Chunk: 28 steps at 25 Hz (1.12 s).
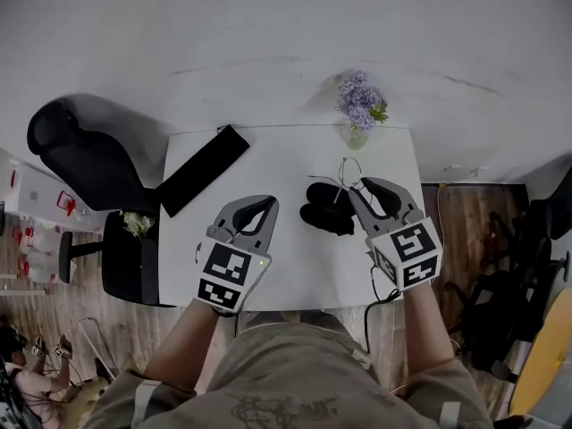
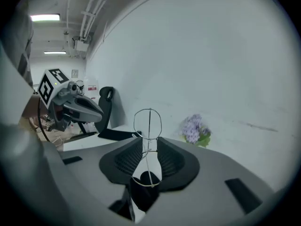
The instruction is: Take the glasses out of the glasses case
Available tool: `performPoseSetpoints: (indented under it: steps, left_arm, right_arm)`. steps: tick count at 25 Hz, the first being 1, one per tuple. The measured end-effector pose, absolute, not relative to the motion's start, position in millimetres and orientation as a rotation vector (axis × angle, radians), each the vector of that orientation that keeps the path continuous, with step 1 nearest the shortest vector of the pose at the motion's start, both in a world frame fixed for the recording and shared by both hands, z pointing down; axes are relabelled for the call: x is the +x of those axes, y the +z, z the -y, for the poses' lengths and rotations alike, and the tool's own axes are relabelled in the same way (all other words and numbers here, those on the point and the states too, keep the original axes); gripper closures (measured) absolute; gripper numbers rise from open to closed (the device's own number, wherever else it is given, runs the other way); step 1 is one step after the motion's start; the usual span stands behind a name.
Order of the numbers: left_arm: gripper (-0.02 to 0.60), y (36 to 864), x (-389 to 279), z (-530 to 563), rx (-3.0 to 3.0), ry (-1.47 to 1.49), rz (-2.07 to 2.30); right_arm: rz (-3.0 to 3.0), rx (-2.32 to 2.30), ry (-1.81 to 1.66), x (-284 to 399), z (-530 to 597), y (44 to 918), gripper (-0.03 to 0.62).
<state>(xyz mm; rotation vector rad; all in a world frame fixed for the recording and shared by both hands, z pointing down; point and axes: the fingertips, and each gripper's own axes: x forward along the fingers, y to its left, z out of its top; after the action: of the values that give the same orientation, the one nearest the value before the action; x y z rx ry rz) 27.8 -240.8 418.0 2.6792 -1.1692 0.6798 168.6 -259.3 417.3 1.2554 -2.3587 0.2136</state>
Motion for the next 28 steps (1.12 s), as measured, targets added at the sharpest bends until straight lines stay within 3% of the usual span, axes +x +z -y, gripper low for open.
performPoseSetpoints:
  steps: [14,28]
  left_arm:
    - [0.566,305,11,214,2.864,0.392,1.286]
    - [0.566,312,3,184,2.851,0.400,1.286]
  right_arm:
    - [2.615,1.494,0.026,167,173,276,0.477]
    - [2.646,1.400,0.132,148,143,299,0.477]
